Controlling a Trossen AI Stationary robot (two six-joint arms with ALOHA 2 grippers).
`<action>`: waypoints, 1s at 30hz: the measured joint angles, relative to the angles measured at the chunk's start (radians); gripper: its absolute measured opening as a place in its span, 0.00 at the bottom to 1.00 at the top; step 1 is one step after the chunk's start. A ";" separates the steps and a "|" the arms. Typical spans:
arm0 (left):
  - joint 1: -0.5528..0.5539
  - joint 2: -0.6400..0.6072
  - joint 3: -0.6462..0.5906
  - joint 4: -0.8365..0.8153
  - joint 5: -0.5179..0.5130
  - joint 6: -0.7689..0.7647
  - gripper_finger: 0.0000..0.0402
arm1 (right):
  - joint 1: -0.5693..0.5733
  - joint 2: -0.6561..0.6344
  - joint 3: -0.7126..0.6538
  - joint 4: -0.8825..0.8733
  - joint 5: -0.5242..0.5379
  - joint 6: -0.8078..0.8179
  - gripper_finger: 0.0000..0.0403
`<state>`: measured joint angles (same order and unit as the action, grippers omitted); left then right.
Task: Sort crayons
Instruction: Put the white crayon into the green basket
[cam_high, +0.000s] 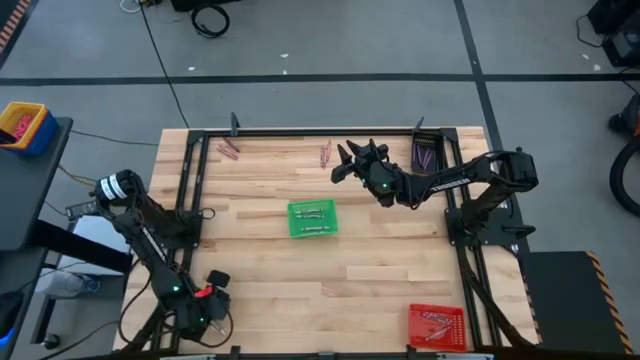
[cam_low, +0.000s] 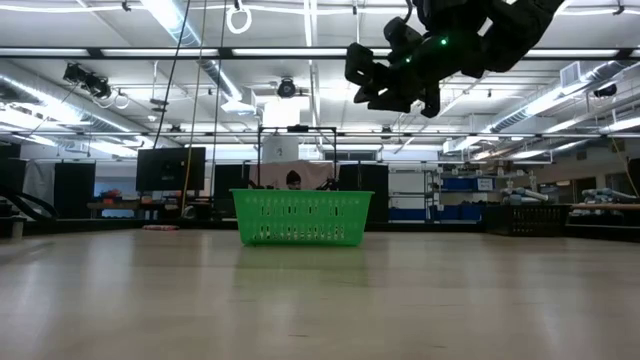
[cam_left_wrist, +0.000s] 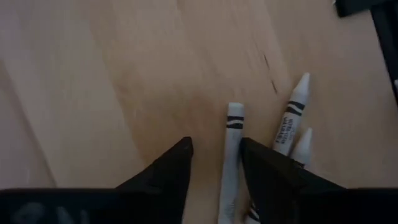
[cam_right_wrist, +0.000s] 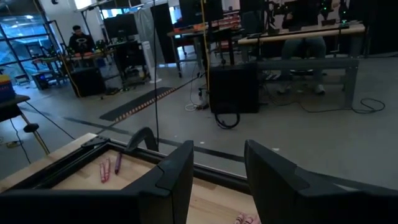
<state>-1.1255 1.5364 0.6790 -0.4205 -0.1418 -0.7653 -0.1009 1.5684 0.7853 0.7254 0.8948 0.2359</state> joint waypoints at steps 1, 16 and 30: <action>0.000 0.000 0.000 -0.007 -0.005 0.006 0.35 | 0.000 0.000 0.000 0.000 0.000 0.000 0.36; 0.000 0.000 -0.001 -0.074 -0.051 0.017 0.10 | 0.000 0.000 0.000 0.000 0.000 -0.002 0.36; 0.047 -0.001 -0.002 -0.089 0.035 -0.058 0.17 | 0.000 0.000 0.000 0.000 -0.001 0.005 0.36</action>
<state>-1.0790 1.5352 0.6769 -0.5098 -0.1068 -0.8234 -0.1009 1.5681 0.7853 0.7250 0.8940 0.2408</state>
